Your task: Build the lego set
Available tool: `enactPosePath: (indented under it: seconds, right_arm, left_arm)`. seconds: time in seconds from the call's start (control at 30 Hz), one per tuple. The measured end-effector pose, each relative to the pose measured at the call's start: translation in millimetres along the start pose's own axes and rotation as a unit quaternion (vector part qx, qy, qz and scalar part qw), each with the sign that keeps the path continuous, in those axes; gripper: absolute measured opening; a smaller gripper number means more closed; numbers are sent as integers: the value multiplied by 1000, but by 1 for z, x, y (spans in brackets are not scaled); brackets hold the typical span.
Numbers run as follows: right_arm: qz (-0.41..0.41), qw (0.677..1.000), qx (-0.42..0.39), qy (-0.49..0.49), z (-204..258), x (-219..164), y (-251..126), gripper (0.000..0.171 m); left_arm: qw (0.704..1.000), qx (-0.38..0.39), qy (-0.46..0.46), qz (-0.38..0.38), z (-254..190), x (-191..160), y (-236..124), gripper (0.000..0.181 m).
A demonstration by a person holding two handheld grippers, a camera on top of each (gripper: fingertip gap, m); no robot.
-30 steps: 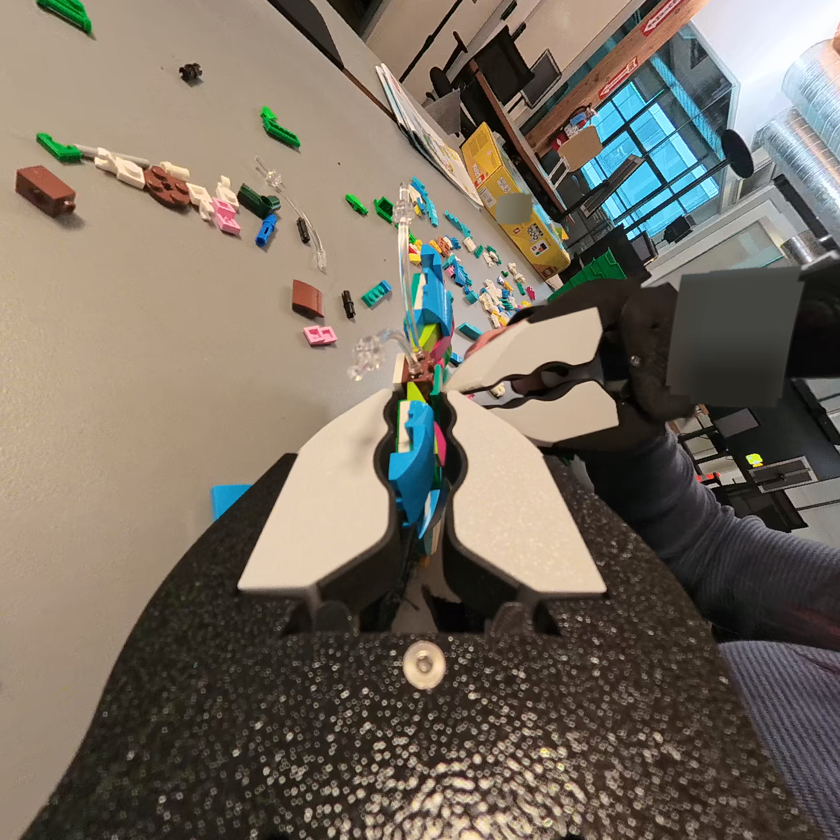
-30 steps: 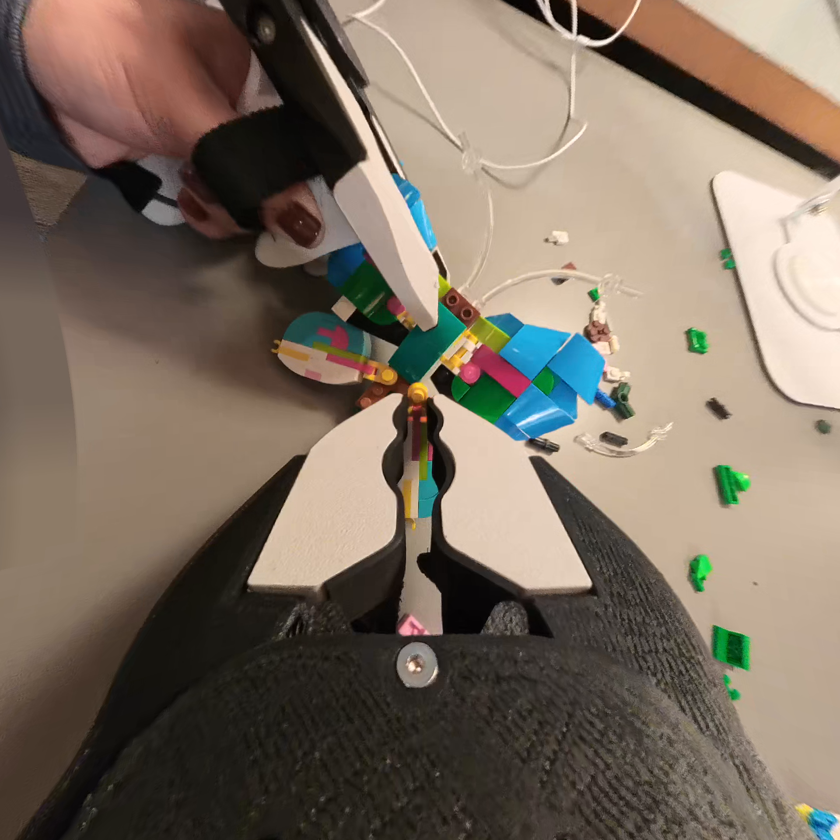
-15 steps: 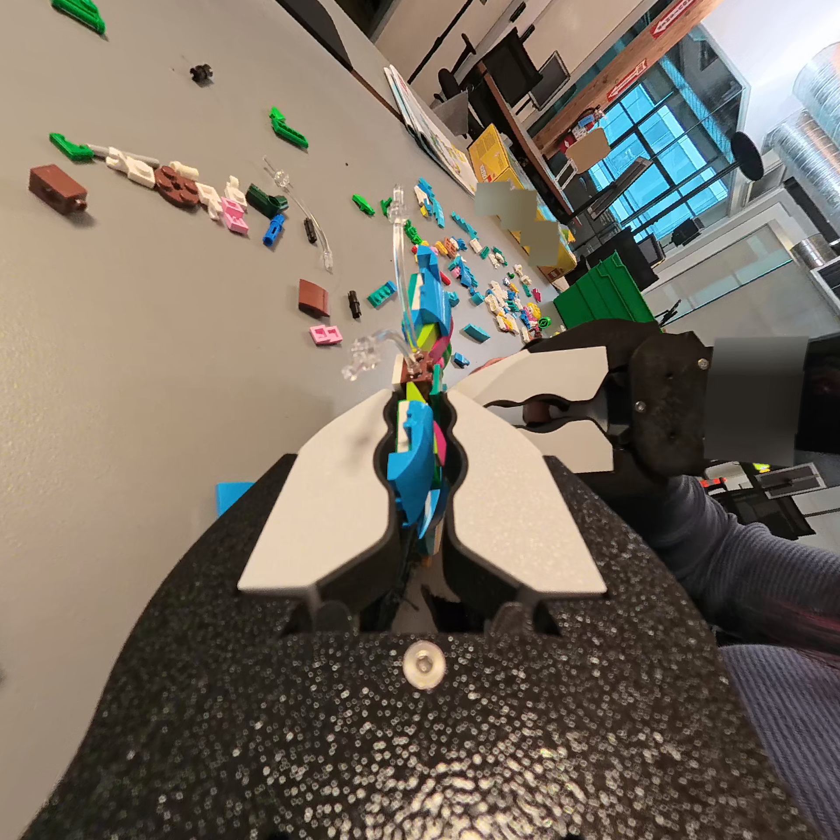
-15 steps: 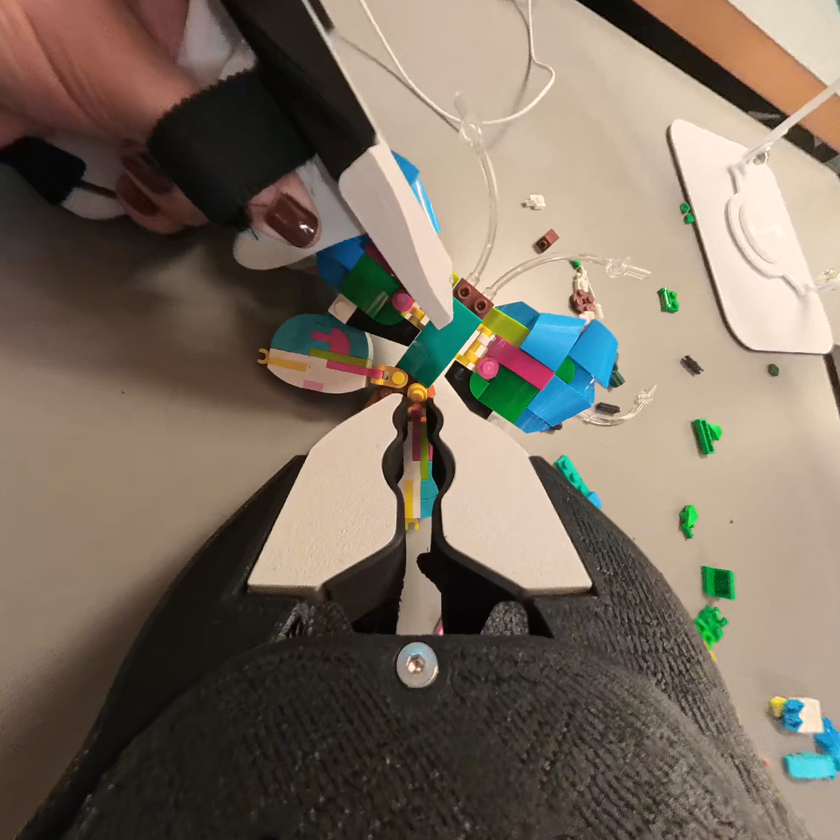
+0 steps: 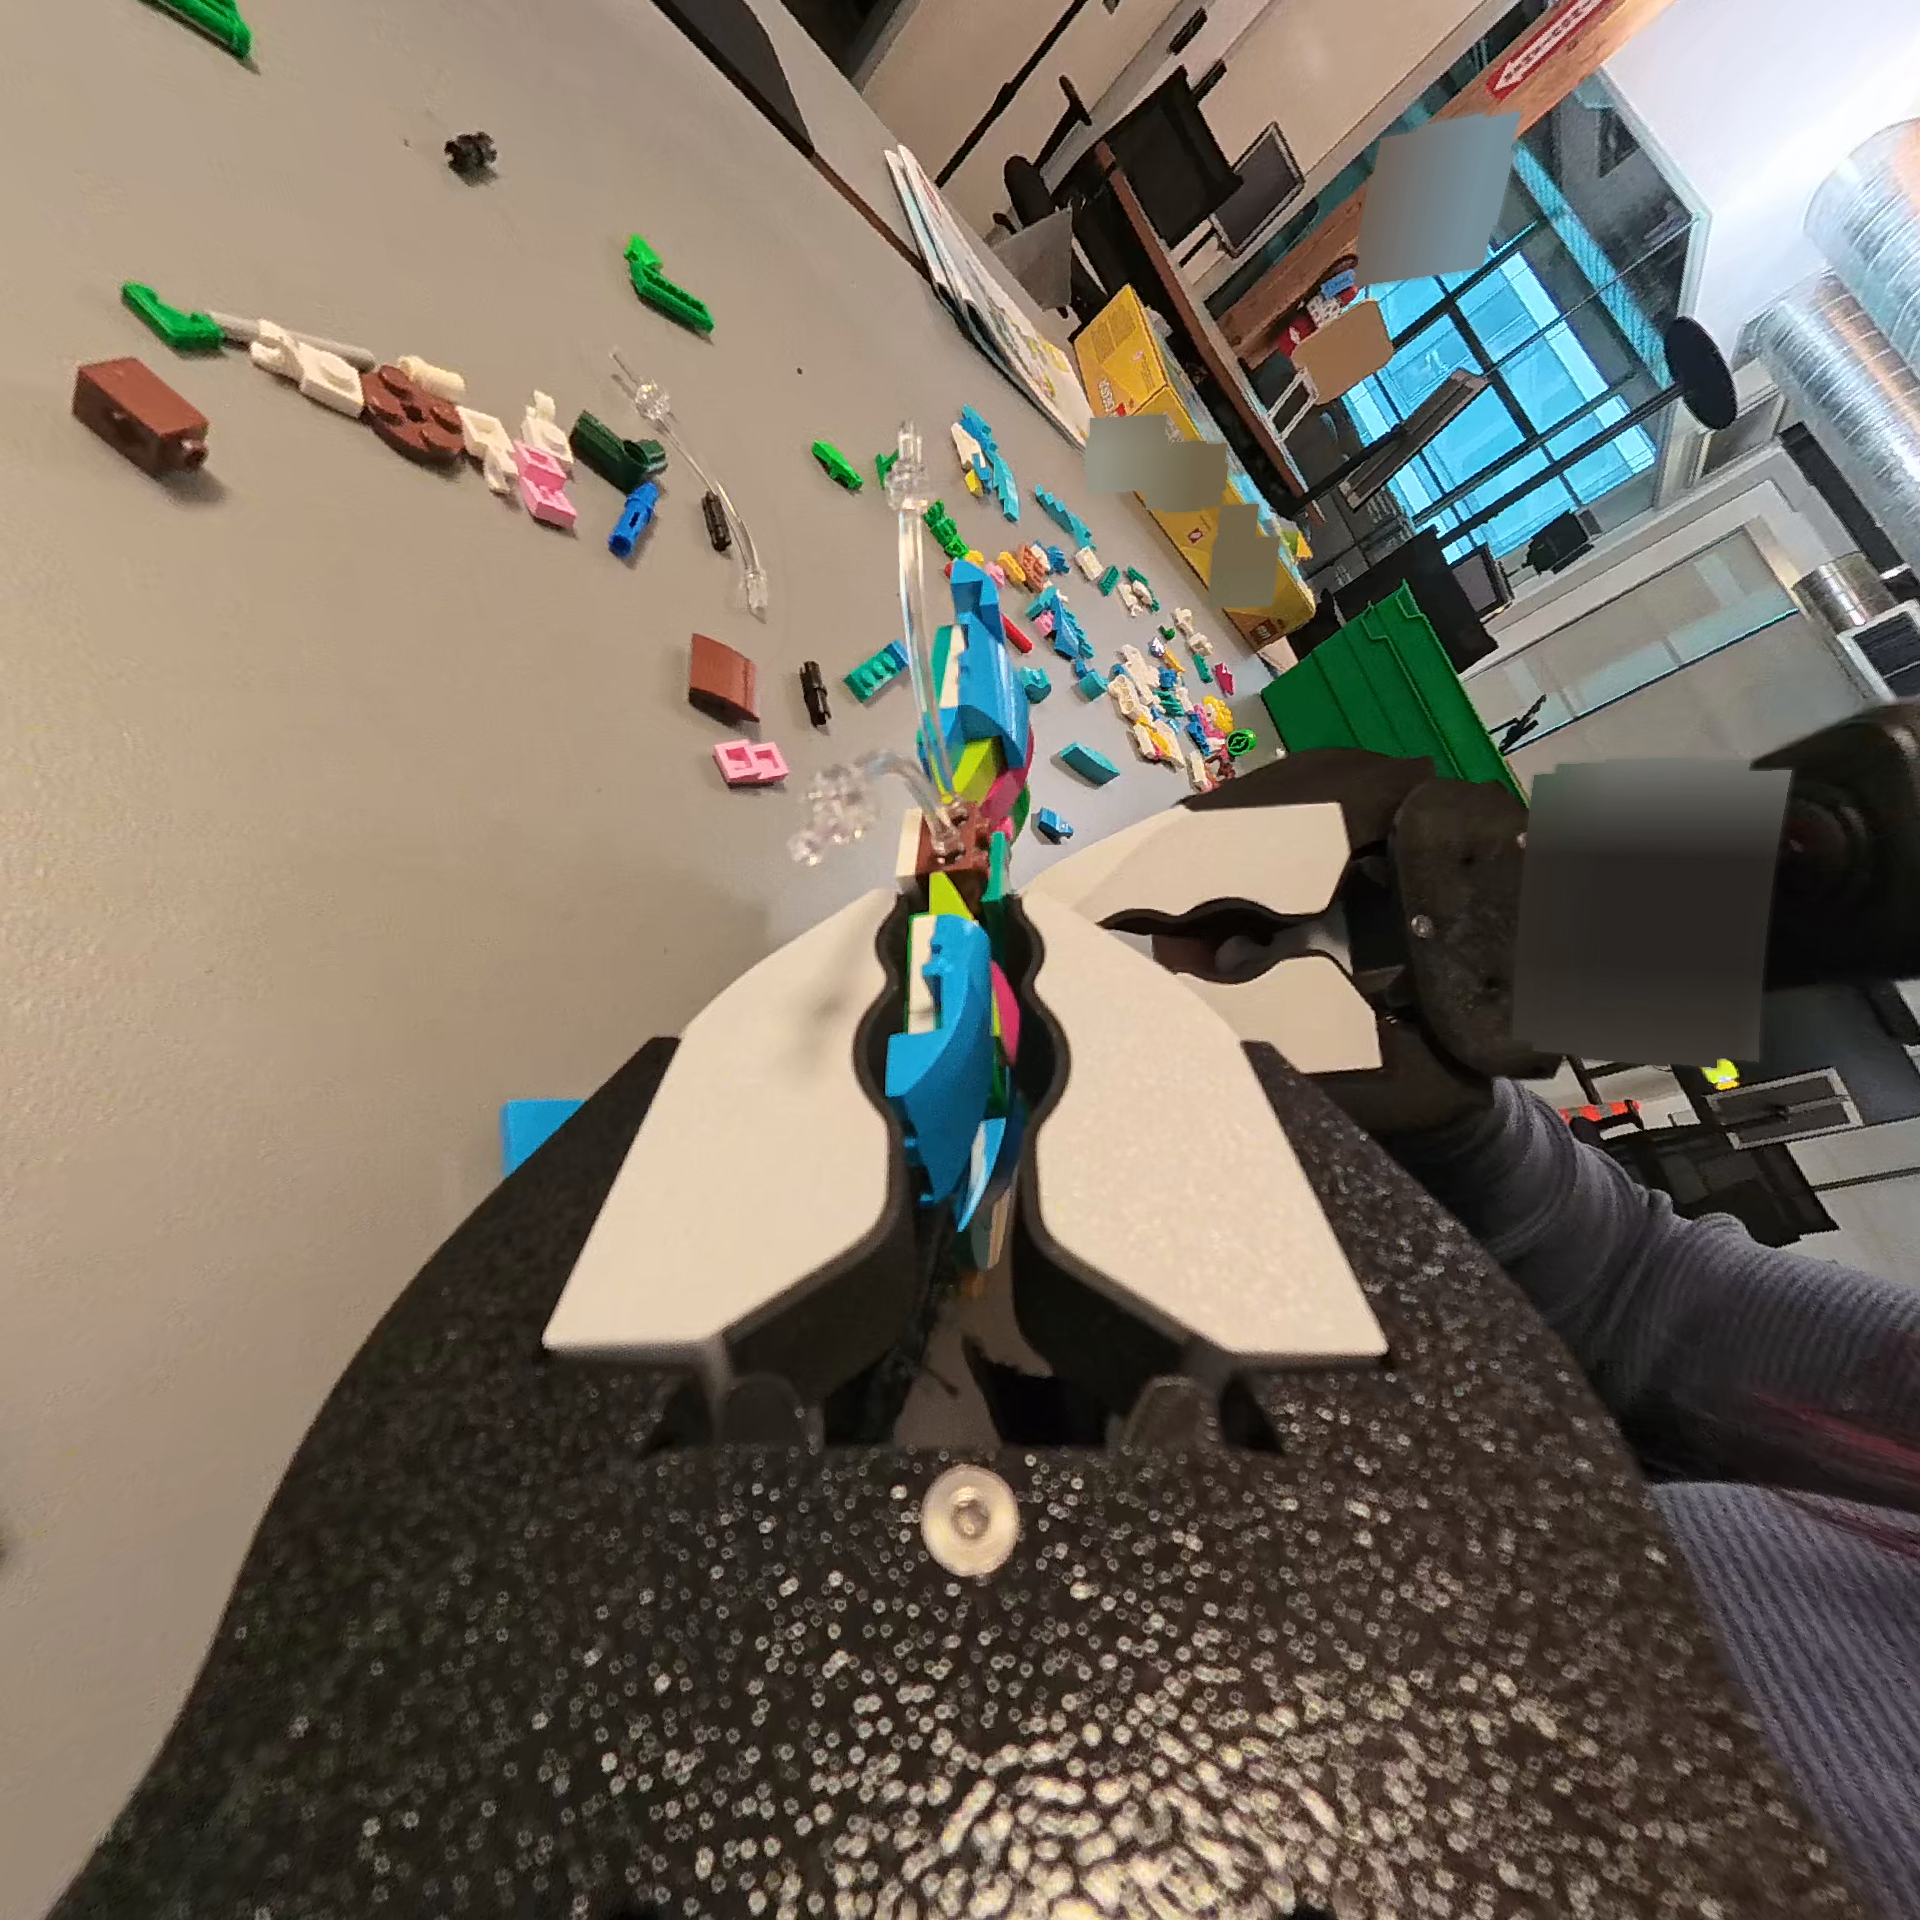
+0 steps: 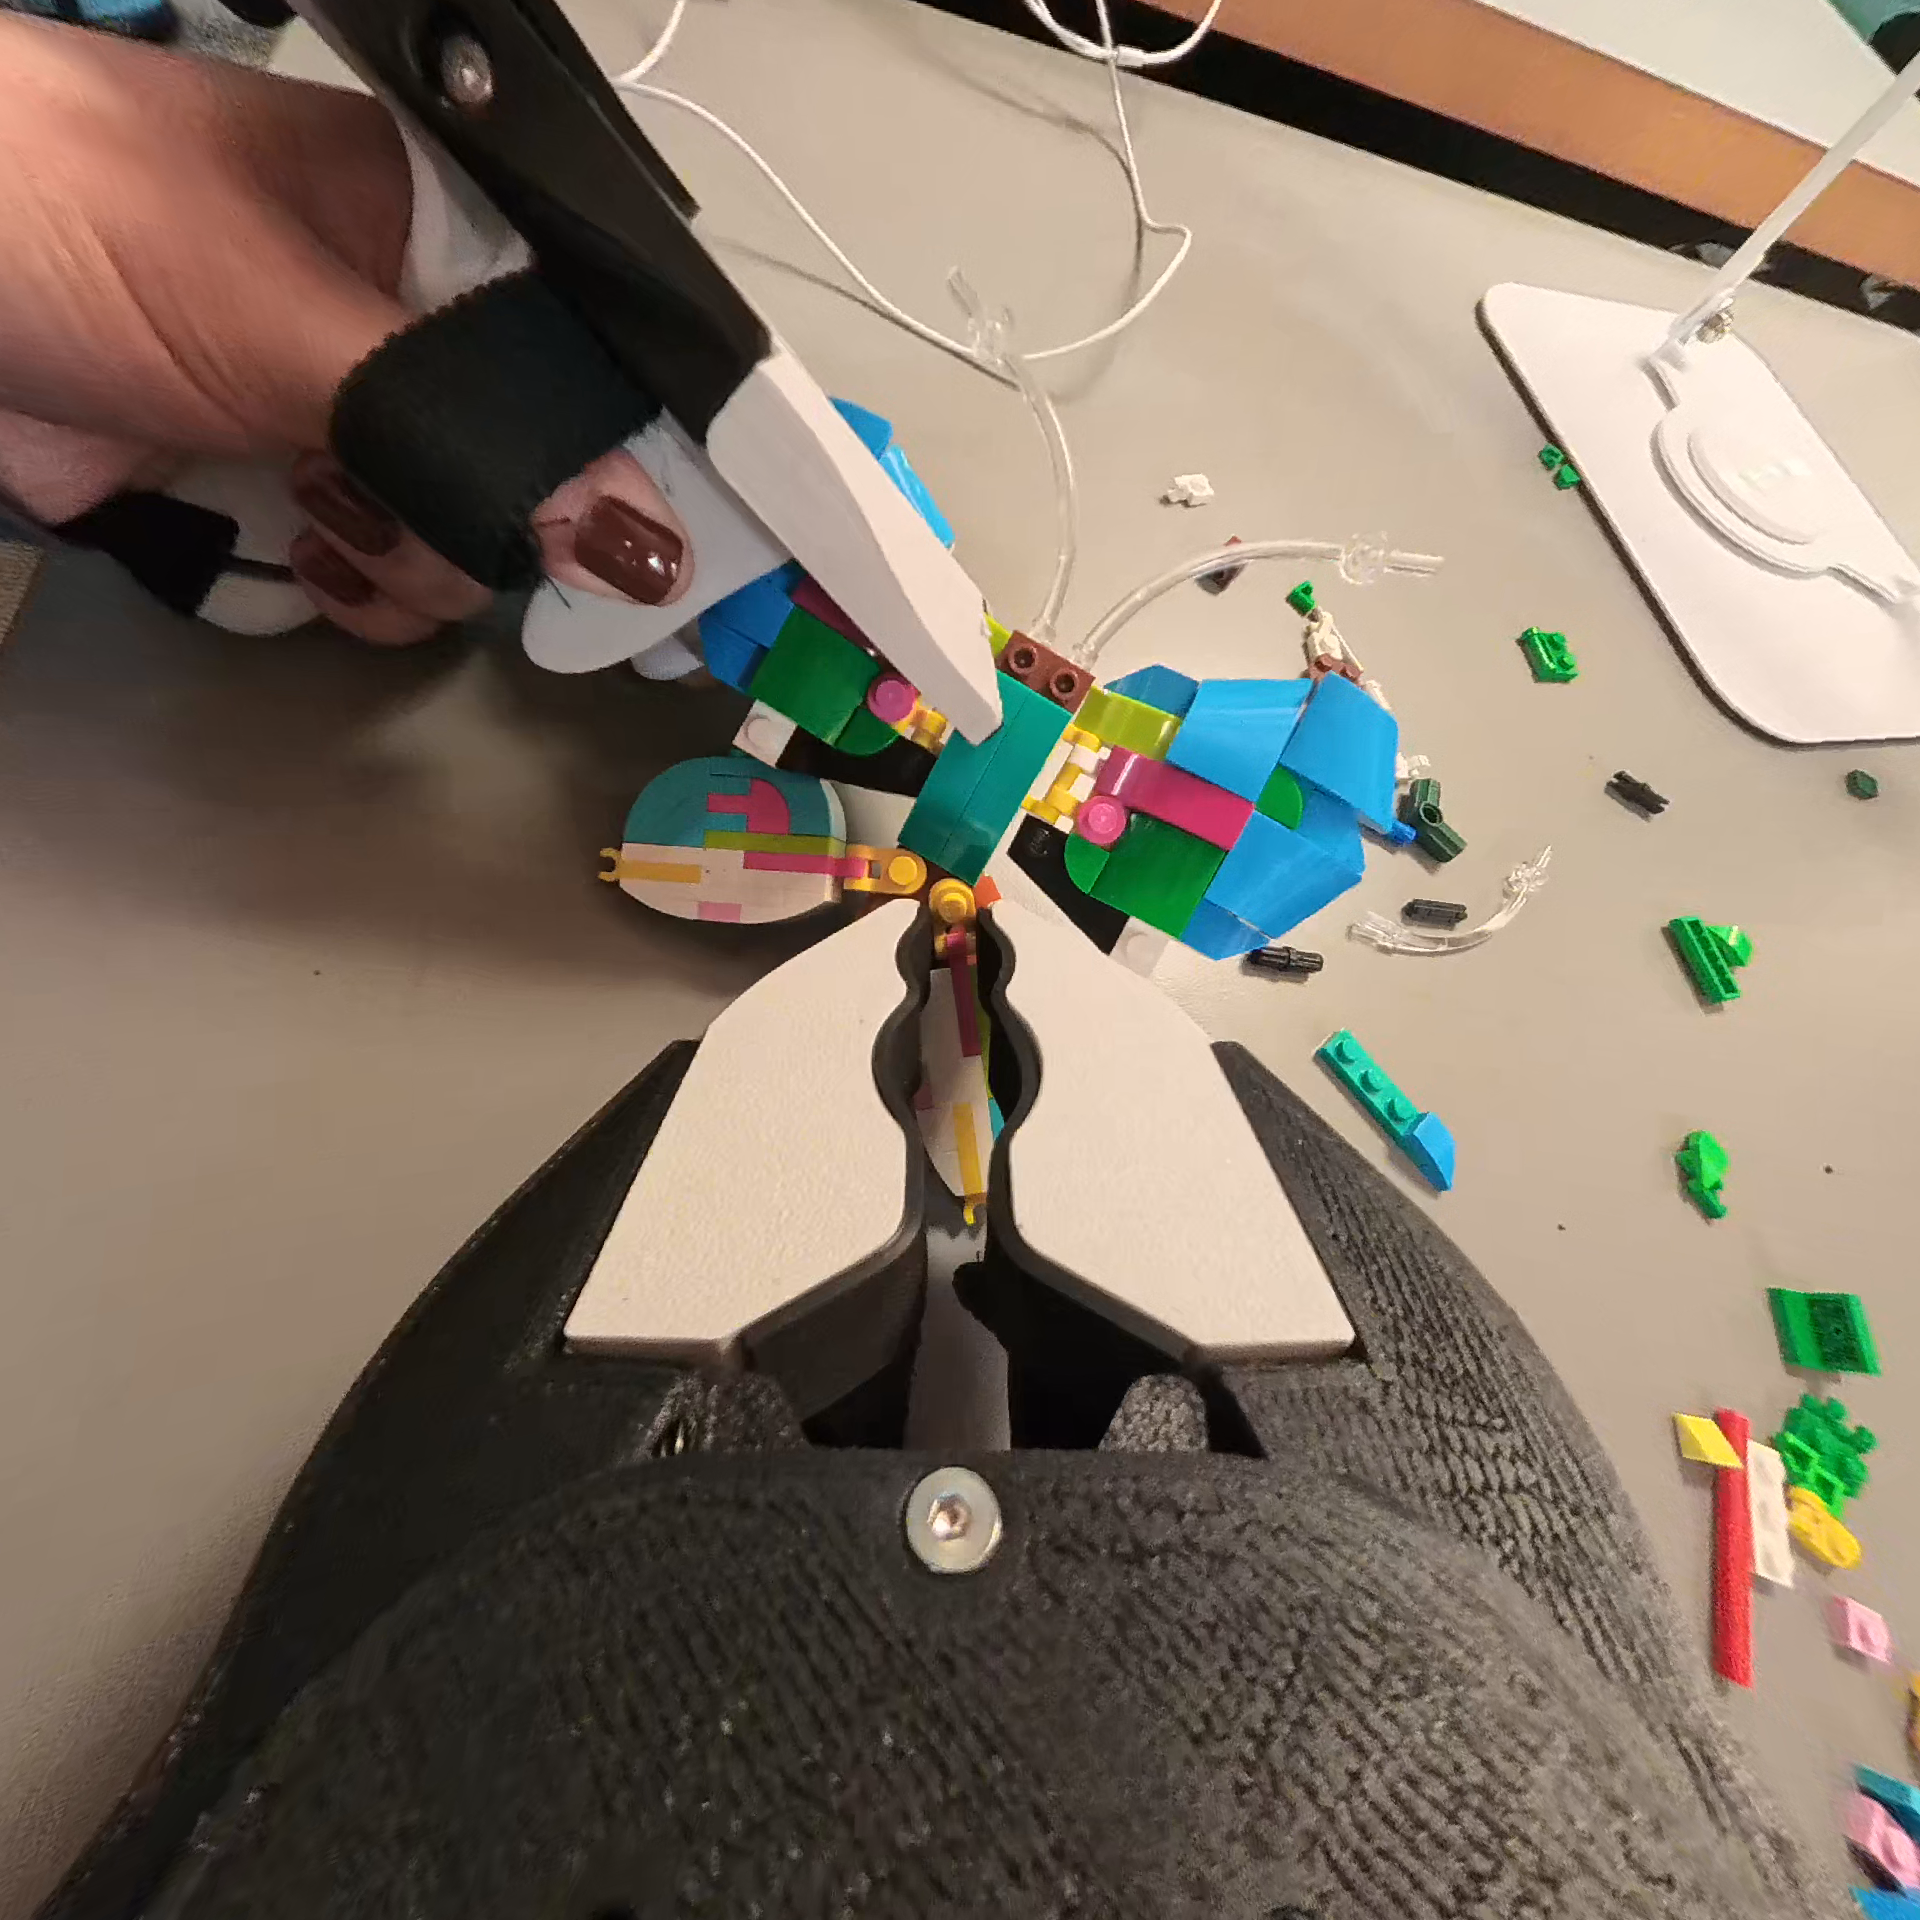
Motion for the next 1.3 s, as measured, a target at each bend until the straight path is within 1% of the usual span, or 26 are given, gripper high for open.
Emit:
enactPosePath:
  seconds: [0.1,0.27,0.4,0.63,0.7,0.87,1.0,1.3]
  right_arm:
    - [1,1000,-12,-14,2,0,0,6]
    - [4,1000,3,-13,2,0,0,6]
    - [41,999,5,-17,4,6,1,6]
    - [82,996,22,25,1,11,3,6]
    - [77,996,23,35,1,10,3,6]
    - [32,998,8,46,2,4,2,6]
    - [10,999,15,51,1,1,2,6]
    - [5,1000,4,21,3,1,1,6]
  left_arm:
    - [1000,1,-1,0,0,0,0,17]
    - [1000,1,-6,5,1,-1,-1,17]
    - [1000,-3,-16,11,2,-2,-2,17]
    - [1000,2,-22,11,4,-2,-2,17]
    - [1000,8,-20,9,4,-2,-2,17]
    - [999,1,-39,12,7,-1,-2,17]
    - [999,1,-43,13,7,-1,-2,17]
    - [999,0,-43,17,7,-2,-1,17]
Point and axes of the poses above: each gripper's, where its closed fingertips meet, y out along the fingers, x out of its top, z = x × y across the jaws, the point moved 7 cm from there along -y, back along the fingers, and after that the axes turned 3 degrees about x, right-handed, at the moved point
